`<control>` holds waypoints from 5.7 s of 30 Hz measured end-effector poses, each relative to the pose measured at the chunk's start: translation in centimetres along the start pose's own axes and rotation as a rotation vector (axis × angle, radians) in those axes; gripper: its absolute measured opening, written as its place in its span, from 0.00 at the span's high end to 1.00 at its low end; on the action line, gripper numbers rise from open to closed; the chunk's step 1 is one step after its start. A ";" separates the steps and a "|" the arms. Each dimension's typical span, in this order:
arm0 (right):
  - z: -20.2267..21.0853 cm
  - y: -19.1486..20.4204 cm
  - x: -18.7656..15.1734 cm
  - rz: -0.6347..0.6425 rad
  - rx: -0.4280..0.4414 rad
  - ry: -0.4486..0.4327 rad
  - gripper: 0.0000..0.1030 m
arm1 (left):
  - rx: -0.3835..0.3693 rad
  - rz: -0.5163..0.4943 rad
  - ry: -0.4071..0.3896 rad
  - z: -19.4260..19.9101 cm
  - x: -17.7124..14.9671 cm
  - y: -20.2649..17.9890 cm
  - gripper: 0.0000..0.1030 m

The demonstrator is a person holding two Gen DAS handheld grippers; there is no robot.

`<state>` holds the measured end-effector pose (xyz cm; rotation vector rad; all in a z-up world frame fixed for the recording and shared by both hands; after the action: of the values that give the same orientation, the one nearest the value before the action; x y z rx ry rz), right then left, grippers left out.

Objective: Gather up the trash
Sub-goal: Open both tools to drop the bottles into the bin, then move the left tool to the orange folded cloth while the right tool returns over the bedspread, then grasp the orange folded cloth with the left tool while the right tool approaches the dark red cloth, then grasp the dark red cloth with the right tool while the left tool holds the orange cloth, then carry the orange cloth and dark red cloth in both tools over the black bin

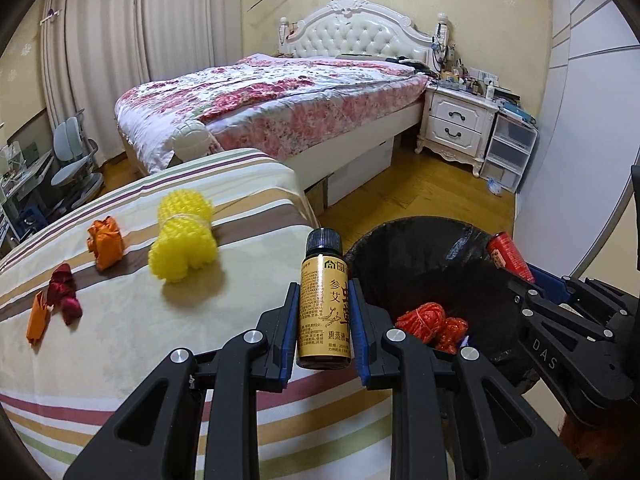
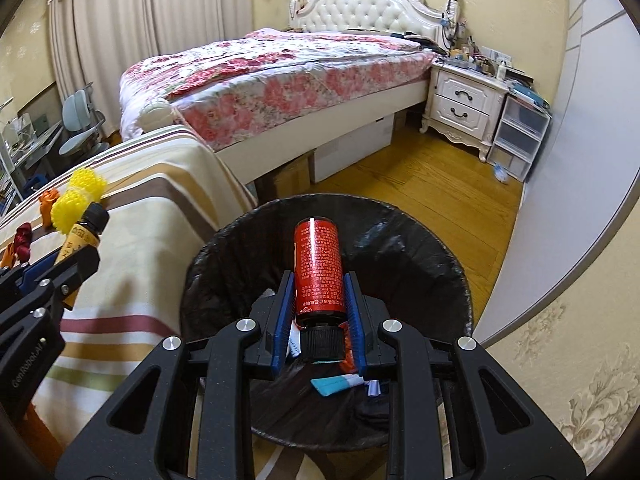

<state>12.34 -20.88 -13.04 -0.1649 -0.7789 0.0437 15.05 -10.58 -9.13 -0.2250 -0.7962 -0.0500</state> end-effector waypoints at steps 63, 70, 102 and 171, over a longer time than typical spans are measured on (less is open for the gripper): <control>3.4 23.6 1.9 0.314 0.305 0.001 0.49 | 0.439 0.274 0.030 5.4 -1.1 26.7 0.30; 2.9 27.9 3.3 0.389 0.326 0.007 0.47 | 0.399 0.314 0.058 4.4 -0.5 29.5 0.46; 1.1 39.1 7.9 0.498 0.397 -0.004 0.51 | 0.427 0.376 0.032 8.2 -1.9 37.3 0.74; 4.2 -0.1 1.3 -0.021 -0.080 -0.131 0.80 | -0.021 0.042 -0.083 3.7 1.2 1.2 0.75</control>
<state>10.34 -20.26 -9.21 -0.2312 -0.9137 0.0031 13.39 -8.50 -6.00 -0.2653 -0.8740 -0.0099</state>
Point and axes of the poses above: each gripper's, at about its wrist camera, not at the fingertips, and z roughly against the way its jaws point, y to its left, x to its top, the point moved 10 cm from there along -z, roughly the way its jaws point, and after that the axes turned 15 degrees about z, right-handed, at the moved point
